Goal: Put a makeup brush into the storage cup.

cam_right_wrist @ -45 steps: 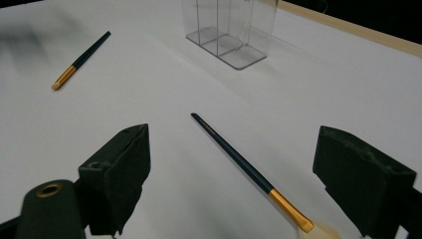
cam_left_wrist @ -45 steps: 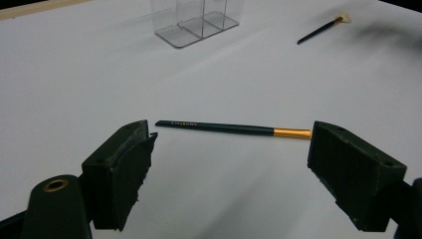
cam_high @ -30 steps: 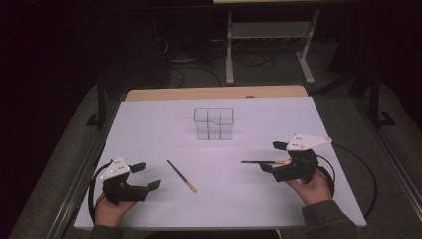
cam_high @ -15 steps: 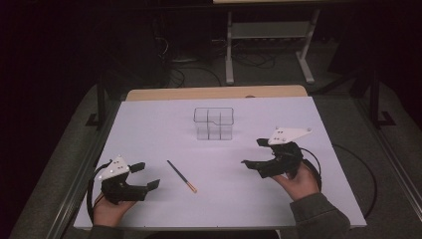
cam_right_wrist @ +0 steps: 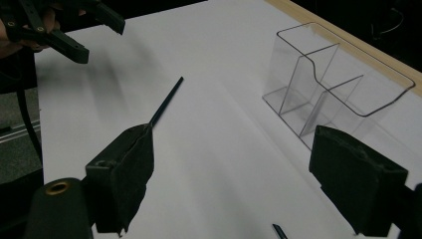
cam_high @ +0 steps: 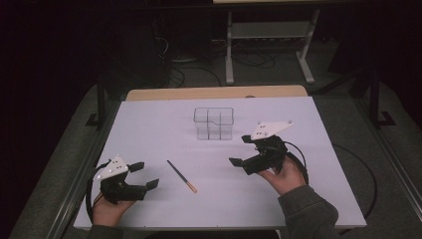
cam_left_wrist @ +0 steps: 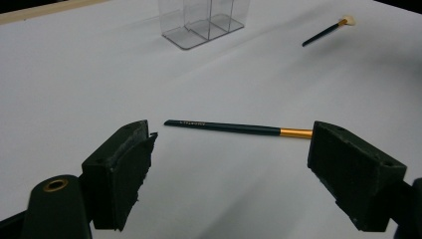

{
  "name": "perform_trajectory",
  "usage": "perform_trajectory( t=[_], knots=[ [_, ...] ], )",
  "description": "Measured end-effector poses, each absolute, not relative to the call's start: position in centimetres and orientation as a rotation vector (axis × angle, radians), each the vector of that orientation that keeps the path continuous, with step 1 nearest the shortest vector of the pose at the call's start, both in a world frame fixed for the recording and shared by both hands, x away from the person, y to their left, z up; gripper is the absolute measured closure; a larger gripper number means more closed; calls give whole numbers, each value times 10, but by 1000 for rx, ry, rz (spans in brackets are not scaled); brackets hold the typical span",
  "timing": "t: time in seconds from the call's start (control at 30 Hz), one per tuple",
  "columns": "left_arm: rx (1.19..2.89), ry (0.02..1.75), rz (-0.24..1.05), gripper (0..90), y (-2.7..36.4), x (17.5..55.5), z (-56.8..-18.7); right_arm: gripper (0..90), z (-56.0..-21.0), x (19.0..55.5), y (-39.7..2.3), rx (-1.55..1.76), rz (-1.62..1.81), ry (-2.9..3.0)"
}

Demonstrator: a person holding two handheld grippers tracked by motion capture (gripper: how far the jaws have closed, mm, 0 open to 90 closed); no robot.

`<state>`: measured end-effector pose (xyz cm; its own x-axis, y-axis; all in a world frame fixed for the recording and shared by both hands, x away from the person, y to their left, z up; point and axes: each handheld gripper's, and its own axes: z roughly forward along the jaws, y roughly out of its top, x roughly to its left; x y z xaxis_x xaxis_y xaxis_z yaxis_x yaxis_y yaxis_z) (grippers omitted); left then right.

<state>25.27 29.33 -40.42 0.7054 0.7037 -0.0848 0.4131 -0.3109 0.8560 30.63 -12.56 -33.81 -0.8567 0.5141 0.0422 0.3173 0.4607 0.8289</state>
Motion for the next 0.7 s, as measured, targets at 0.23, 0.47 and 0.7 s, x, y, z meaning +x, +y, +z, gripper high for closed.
perform_trajectory(
  t=[0.23,0.47,0.7],
  knots=[
    [1954,851,385,167,294,253,-404,178,-333,310,-115,725,1347,2519],
    [1955,852,386,167,294,253,-404,180,-330,313,-106,722,1335,2539],
    [1946,854,385,167,294,253,-404,188,-328,315,-96,712,1330,2558]
  ],
)
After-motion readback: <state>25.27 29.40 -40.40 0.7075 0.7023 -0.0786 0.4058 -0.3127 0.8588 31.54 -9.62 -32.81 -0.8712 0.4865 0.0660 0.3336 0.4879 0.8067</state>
